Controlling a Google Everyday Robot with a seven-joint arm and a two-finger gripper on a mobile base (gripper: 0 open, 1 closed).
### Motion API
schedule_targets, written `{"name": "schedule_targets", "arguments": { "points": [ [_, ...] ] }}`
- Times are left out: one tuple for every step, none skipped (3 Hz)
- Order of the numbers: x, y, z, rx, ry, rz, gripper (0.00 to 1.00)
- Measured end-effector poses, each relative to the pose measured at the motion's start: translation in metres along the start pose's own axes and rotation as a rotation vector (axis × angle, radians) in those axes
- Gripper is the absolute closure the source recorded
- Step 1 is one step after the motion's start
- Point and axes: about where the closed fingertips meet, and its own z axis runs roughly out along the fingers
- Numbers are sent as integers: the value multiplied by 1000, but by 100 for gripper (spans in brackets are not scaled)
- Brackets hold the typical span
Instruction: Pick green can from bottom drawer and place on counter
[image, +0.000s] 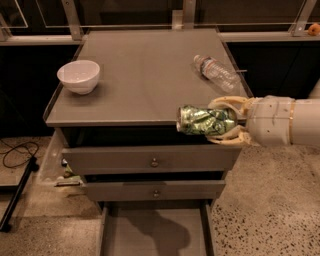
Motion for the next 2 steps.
{"name": "schedule_targets", "arguments": {
  "points": [
    [11, -50, 21, 51, 17, 17, 100],
    [19, -100, 58, 81, -16, 101, 100]
  ]
}}
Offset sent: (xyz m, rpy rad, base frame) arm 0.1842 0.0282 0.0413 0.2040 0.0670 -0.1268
